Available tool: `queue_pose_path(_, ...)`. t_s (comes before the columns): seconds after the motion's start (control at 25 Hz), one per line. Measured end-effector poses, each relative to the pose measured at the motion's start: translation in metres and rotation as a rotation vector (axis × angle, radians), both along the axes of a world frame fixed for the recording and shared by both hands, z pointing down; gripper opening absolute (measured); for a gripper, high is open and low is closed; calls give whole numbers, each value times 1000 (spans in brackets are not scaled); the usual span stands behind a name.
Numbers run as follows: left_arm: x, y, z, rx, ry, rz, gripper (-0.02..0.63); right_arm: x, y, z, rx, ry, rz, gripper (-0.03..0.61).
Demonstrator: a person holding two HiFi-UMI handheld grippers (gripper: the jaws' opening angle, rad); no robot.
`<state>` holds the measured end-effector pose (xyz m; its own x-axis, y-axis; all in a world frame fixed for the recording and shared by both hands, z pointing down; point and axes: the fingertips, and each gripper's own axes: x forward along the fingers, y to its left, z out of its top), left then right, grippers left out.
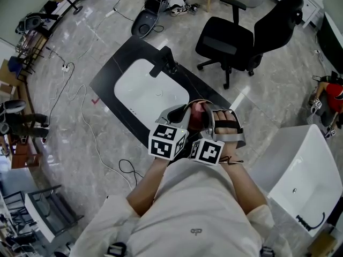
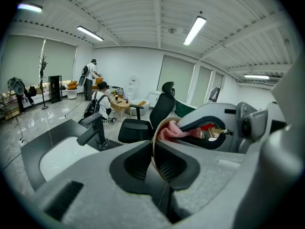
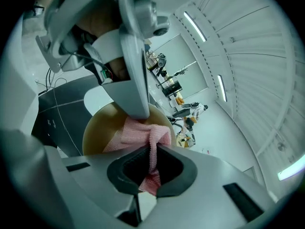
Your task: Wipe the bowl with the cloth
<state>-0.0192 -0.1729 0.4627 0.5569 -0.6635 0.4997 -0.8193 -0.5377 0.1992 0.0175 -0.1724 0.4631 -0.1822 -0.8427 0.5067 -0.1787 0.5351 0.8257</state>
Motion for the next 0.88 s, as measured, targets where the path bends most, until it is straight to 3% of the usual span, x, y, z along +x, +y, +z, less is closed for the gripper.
queue_pose_path(0.4, 14, 8, -5, -23, 30, 55, 31, 1, 3, 14, -64, 30, 21, 17)
queue_pose_path(0.88, 11, 10, -4, -41, 49, 44, 31, -25, 24, 21, -148, -7, -116, 17)
